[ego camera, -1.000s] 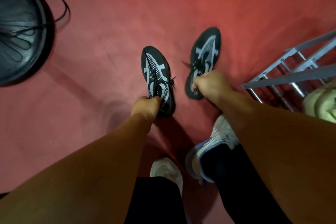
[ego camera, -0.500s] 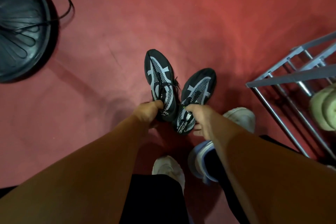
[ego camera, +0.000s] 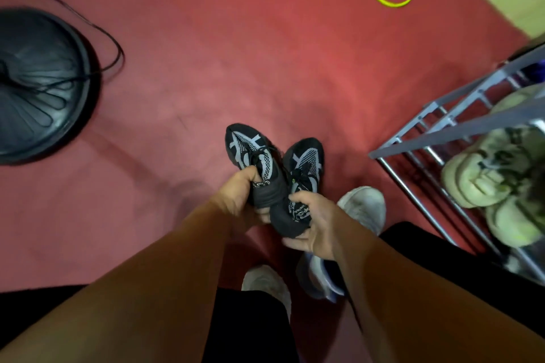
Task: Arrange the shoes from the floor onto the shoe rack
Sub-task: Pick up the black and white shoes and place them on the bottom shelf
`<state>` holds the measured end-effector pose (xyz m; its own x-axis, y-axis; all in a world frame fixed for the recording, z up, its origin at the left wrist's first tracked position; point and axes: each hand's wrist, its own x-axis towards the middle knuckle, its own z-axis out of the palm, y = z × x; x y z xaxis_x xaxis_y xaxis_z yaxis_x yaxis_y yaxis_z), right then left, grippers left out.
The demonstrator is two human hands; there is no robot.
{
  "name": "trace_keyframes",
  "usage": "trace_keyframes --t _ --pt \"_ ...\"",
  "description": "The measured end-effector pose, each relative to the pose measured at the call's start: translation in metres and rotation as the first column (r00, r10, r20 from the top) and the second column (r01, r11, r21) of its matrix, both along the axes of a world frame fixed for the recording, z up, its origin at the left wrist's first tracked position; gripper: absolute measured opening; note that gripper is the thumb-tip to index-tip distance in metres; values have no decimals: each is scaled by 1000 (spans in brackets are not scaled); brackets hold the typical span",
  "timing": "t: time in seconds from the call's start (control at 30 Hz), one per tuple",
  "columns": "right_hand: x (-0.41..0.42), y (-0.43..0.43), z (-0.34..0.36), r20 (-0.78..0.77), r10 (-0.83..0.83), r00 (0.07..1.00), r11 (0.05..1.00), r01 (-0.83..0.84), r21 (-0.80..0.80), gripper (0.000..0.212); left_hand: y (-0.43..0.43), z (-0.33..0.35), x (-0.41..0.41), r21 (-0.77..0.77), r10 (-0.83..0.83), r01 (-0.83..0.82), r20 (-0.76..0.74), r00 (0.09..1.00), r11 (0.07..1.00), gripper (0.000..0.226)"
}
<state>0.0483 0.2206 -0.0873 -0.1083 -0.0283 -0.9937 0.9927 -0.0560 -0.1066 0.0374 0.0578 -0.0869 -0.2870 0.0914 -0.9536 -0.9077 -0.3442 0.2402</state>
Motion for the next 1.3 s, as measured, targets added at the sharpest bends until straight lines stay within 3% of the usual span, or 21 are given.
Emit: trace_keyframes --t 0.1,0.23,0.37,0.5,0.63,0.7,0.83,0.97,1.13,1.3 --pt "-3 9 40 -13 -72 997 997 71 -40 36 -3 32 -5 -4 -20 20 -15 1000 1000 35" --pt "10 23 95 -145 -62 987 998 61 -7 27 4 88 1 -72 -103 98 -75 992 993 28" --pt "41 41 146 -296 1 955 981 56 183 23 16 150 20 -148 -251 230 -145 957 962 17" --pt "82 56 205 -408 95 908 943 49 330 15 30 213 45 -184 -414 383 -184 891 905 17" --pt "125 79 257 -461 156 874 926 32 375 18 55 262 74 -222 -562 520 -218 798 825 15" --pt "144 96 277 -492 167 854 931 29 365 28 70 281 87 -202 -610 576 -217 762 792 18" --pt "172 131 315 -551 58 832 956 112 270 14 103 305 106 -189 -713 688 -196 673 701 28" --pt "185 170 319 -561 -38 827 965 177 195 56 137 319 109 -230 -820 787 -153 551 572 35" --pt "204 213 310 -475 -37 879 964 158 216 34 180 321 97 -282 -910 866 -99 403 414 39" --pt "225 239 295 -399 -121 909 915 258 310 21 217 308 89 -371 -947 873 -72 312 316 30"
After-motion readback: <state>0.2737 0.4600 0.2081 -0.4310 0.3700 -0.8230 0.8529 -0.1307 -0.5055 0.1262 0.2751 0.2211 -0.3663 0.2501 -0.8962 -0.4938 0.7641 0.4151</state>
